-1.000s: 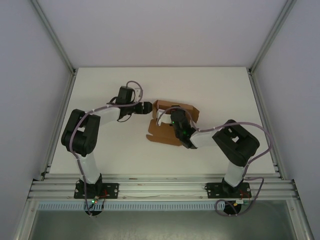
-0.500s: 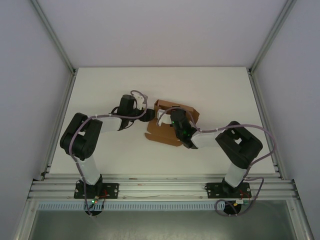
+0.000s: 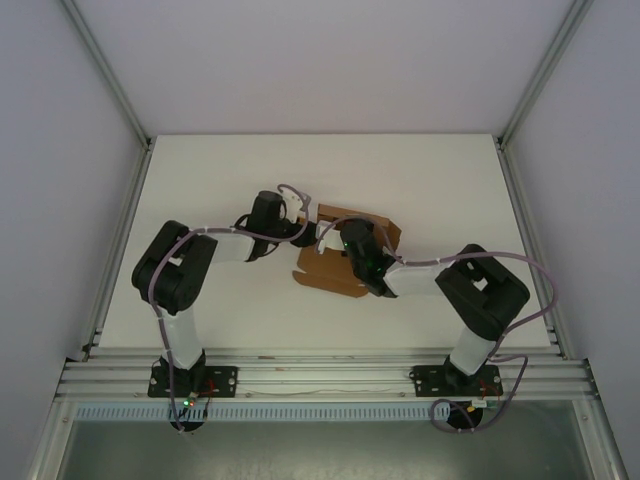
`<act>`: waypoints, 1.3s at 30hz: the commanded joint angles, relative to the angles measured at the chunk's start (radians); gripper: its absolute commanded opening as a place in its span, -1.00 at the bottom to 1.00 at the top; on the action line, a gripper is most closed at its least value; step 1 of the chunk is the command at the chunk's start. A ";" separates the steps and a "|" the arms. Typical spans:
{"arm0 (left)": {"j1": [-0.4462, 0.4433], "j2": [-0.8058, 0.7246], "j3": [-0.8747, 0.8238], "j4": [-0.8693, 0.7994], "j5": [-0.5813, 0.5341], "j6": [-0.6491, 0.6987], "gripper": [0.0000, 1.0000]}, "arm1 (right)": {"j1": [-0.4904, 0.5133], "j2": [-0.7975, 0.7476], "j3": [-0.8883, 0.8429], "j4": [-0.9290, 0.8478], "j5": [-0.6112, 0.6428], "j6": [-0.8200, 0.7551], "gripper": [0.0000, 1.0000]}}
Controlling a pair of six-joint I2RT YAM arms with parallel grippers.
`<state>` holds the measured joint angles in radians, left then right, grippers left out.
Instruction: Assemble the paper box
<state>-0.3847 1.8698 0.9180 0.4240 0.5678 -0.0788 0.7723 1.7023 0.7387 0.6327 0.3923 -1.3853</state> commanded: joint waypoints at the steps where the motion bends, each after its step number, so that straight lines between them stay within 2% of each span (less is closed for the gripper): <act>1: -0.012 0.015 0.044 0.069 0.016 0.046 0.35 | 0.015 -0.003 0.017 -0.075 -0.032 0.043 -1.00; 4: -0.018 0.031 0.068 0.047 0.024 0.072 0.23 | 0.015 -0.002 0.019 -0.072 -0.033 0.043 -1.00; 8: -0.026 0.061 0.092 0.016 -0.003 0.074 -0.12 | 0.015 -0.004 0.022 -0.063 -0.035 0.052 -1.00; 10: -0.038 0.064 0.081 0.030 -0.050 0.077 -0.25 | 0.015 -0.007 0.021 -0.062 -0.036 0.066 -1.00; 14: -0.085 0.064 0.053 0.056 -0.193 0.100 -0.36 | 0.015 -0.018 0.023 -0.077 -0.045 0.120 -1.00; 17: -0.121 0.061 0.015 0.111 -0.283 0.118 -0.58 | 0.015 -0.032 0.016 -0.077 -0.050 0.164 -1.00; 19: -0.132 0.063 0.009 0.121 -0.316 0.128 -0.65 | 0.015 -0.046 0.007 -0.076 -0.056 0.190 -1.00; 22: -0.140 0.068 0.010 0.131 -0.343 0.132 -0.79 | 0.015 -0.076 -0.003 -0.084 -0.057 0.244 -0.82; 25: -0.144 0.063 -0.015 0.180 -0.345 0.134 -0.90 | 0.015 -0.140 -0.019 -0.111 -0.072 0.324 -0.50; 31: -0.164 0.060 -0.036 0.208 -0.372 0.157 -0.90 | -0.001 -0.332 -0.043 -0.267 -0.155 0.556 0.11; 37: -0.171 0.048 -0.067 0.259 -0.359 0.139 -0.90 | -0.126 -0.501 -0.049 -0.336 -0.354 0.872 0.61; 39: -0.172 0.045 -0.072 0.267 -0.354 0.143 -0.90 | -0.181 -0.502 -0.015 -0.347 -0.411 0.994 0.64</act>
<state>-0.5484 1.9156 0.8673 0.6674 0.2192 0.0517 0.6426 1.2091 0.6945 0.3313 0.1001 -0.6369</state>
